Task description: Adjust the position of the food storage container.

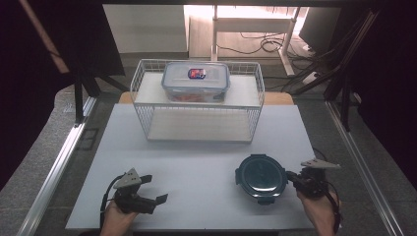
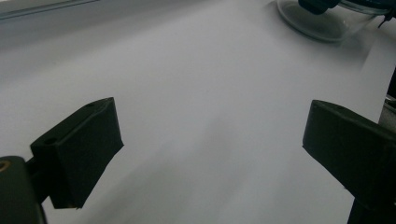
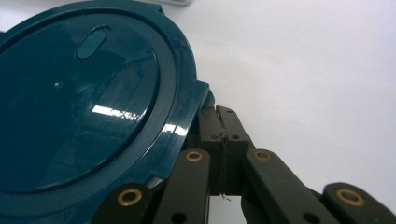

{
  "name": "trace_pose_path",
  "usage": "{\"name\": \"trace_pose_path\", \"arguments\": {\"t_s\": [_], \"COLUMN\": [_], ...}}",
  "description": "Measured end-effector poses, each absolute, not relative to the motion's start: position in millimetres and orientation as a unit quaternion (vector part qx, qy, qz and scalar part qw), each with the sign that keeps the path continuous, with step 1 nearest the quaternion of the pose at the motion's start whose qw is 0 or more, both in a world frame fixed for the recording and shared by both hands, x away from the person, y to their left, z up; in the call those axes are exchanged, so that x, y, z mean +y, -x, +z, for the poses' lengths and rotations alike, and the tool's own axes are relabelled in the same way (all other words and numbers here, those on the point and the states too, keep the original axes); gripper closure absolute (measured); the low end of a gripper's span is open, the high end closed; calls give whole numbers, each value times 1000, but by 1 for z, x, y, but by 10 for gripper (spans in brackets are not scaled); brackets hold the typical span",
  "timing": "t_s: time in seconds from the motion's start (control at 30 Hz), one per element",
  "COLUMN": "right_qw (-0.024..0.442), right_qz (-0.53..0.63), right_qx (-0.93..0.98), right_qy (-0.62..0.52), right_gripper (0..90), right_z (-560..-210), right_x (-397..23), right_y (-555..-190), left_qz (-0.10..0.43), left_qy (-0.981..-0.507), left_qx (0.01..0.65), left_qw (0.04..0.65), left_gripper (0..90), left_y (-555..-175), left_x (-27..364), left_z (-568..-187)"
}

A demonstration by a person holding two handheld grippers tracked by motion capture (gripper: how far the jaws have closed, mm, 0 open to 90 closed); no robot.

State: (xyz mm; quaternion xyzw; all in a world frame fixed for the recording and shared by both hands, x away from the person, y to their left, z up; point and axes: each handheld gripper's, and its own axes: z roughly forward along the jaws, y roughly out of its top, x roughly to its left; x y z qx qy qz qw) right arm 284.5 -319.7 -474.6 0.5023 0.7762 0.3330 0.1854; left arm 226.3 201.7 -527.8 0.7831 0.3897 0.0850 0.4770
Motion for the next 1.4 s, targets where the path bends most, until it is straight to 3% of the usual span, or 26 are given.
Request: {"name": "trace_pose_path", "arguments": {"t_s": [1.03, 1.4], "right_qw": [99, 89], "right_qz": [380, 381], "right_qx": [824, 841], "right_qy": [-409, -374], "right_gripper": [896, 895], "right_z": [-480, -484], "right_x": [-208, -181], "right_y": [-274, -267], "left_qz": [75, 71], "left_qy": [-787, -787], "left_qx": [391, 392], "left_qw": [472, 470], "left_gripper": [42, 44], "left_y": [-228, -228], "left_x": [199, 199], "left_z": [-530, -530]}}
